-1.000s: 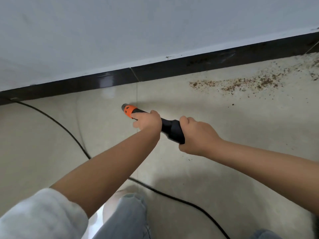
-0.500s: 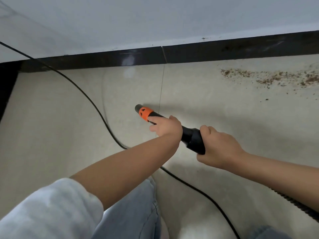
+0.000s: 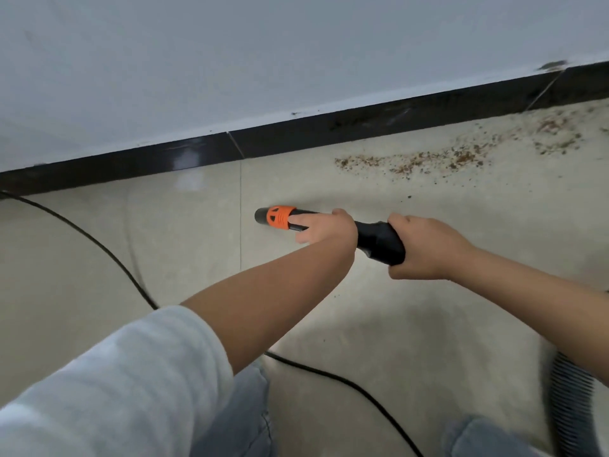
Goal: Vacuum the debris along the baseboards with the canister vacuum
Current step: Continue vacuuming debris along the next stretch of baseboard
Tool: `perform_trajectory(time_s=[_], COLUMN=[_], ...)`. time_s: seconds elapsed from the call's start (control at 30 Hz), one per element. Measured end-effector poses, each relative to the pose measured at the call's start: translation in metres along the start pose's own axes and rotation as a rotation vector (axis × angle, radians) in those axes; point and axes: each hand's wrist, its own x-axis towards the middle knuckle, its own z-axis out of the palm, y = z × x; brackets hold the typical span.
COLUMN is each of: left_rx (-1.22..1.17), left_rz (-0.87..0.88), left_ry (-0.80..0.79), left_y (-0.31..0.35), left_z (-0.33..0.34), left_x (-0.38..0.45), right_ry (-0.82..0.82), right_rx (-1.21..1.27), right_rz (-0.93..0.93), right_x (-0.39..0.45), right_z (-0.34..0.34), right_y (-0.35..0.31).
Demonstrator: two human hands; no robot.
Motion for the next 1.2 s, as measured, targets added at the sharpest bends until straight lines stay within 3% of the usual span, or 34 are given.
perform_trajectory(time_s=[0.03, 0.1, 0.33, 0.43, 0.53, 0.87, 1.2], left_rx=[0.000, 0.216, 0.350, 0.410, 0.364, 0.551, 0.653], left_rz=[0.011, 0.173, 0.179, 0.276, 0.228, 0.427, 0.482], left_ry=[-0.017, -0.080, 0.006, 0.008, 0.059, -0.322, -0.492], left_y=[-0.002, -0.007, -0.003, 0.000, 0.016, 0.024, 0.002], left_z=[0.004, 0.006, -0.017, -0.031, -0.031, 0.018, 0.054], left_x=[-0.003, 0.003, 0.029, 0.049, 0.051, 0.015, -0.019], right_ry=[0.013, 0.026, -0.017, -0.020, -0.023, 0.104, 0.149], right_rx=[-0.009, -0.029, -0.098, -0.129, -0.121, -0.189, -0.146], right_rz=[0.004, -0.007, -0.096, -0.120, -0.120, 0.154, 0.335], right_x=[-0.003, -0.005, -0.003, 0.002, 0.013, -0.004, -0.037], right_z=[-0.001, -0.003, -0.006, -0.005, -0.006, -0.024, -0.032], right_y=[0.001, -0.001, -0.028, -0.046, -0.058, -0.032, -0.003])
